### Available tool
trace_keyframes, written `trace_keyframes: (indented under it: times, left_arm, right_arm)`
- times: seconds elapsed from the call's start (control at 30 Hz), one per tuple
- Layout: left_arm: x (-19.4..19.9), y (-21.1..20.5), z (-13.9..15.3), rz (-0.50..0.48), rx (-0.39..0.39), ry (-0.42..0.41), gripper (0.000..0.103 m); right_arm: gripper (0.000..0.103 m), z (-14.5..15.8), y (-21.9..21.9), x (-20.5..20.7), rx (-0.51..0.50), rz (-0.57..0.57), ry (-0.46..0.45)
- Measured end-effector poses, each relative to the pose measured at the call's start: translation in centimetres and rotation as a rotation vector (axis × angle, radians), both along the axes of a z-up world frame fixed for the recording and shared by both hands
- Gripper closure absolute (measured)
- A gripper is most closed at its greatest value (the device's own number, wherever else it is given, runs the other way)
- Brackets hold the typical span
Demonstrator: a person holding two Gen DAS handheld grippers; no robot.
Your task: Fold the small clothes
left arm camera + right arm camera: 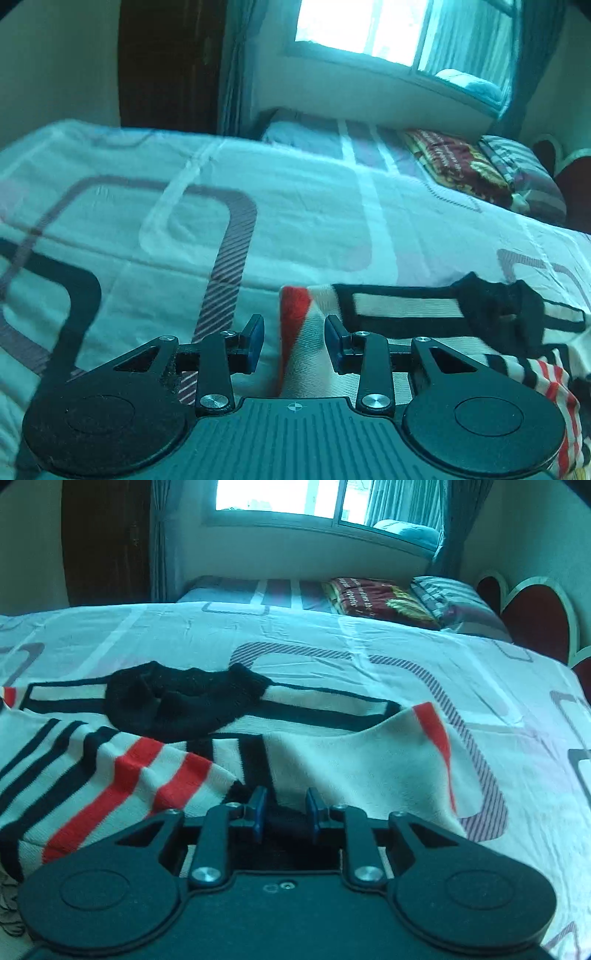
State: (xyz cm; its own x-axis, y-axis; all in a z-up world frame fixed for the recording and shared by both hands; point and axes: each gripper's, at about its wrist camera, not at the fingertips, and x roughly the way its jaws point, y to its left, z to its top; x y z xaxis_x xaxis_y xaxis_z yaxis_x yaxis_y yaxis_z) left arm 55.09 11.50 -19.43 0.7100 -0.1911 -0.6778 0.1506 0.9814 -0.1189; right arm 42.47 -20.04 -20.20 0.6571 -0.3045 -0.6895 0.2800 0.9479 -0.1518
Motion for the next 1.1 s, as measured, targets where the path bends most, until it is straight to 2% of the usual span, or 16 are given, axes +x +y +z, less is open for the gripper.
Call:
trace_keyframes:
  times: [0.07, 0.1, 0.17, 0.2, 0.23, 0.4, 0.53, 0.6, 0.67, 0.7, 0.73, 0.83, 0.9, 0.93, 1.03, 1.1]
  left_arm:
    - [-0.4, -0.4, 0.3, -0.039, 0.020, -0.003, 0.067]
    - [-0.2, -0.6, 0.1, -0.044, 0.034, 0.011, 0.067]
    - [0.2, -0.5, -0.6, -0.037, 0.033, 0.046, 0.067]
    - [0.4, -0.6, -0.9, -0.037, 0.027, 0.058, 0.067]
    - [0.4, -0.7, -1.3, -0.037, 0.033, 0.058, 0.067]
    - [0.0, -1.8, -1.4, -0.047, 0.070, 0.040, 0.067]
    - [-0.5, -2.2, -0.6, -0.073, 0.066, 0.011, 0.067]
    - [-0.3, -2.8, -0.9, -0.094, 0.067, 0.016, 0.067]
    - [0.0, -3.1, -1.8, -0.078, 0.085, 0.024, 0.057]
    - [0.1, -3.0, -2.0, -0.054, 0.094, 0.013, 0.042]
    - [0.3, -2.6, -2.2, -0.031, 0.087, 0.021, 0.035]
    - [0.6, -1.2, -1.5, -0.004, 0.018, 0.058, 0.035]
    - [0.3, -1.6, -1.4, -0.024, 0.075, 0.020, 0.035]
    - [0.6, -1.7, -2.0, -0.031, 0.094, 0.047, 0.035]
    - [1.2, -0.9, -2.2, 0.012, 0.044, 0.087, 0.033]
    - [0.3, -1.0, -1.2, 0.028, 0.073, 0.061, 0.033]
  right_arm:
    - [0.071, 0.6, -0.5, -0.3, 0.020, -0.029, -0.023]
    - [0.052, 0.8, -0.8, -0.5, 0.039, -0.041, -0.032]
    - [0.034, 0.8, -1.2, -0.9, 0.074, -0.041, -0.030]
    - [0.053, 0.5, -1.1, -0.9, 0.090, -0.025, -0.006]
    - [0.062, 0.1, -1.0, -1.0, 0.109, -0.007, 0.012]
    - [0.086, 0.2, -0.3, -1.8, 0.128, 0.022, -0.022]
    - [0.088, 1.9, -0.9, -3.5, 0.103, -0.036, -0.107]
    - [0.088, 1.4, -1.7, -3.7, 0.087, -0.082, -0.076]
    - [0.086, 0.0, -2.3, -3.6, 0.116, -0.081, -0.016]
    - [0.084, -0.1, -2.1, -3.7, 0.094, -0.072, -0.023]
    - [0.082, 0.0, -1.8, -3.7, 0.082, -0.065, -0.016]
    - [0.075, 0.8, -1.7, -3.9, 0.053, -0.086, -0.029]
    - [0.074, 1.8, -1.2, -4.7, 0.041, -0.066, -0.092]
    - [0.074, 1.9, -0.9, -4.8, 0.042, -0.051, -0.097]
    - [0.076, -0.1, -0.7, -3.9, 0.017, -0.037, 0.022]
    - [0.077, 0.6, -0.8, -4.6, 0.006, -0.057, -0.007]
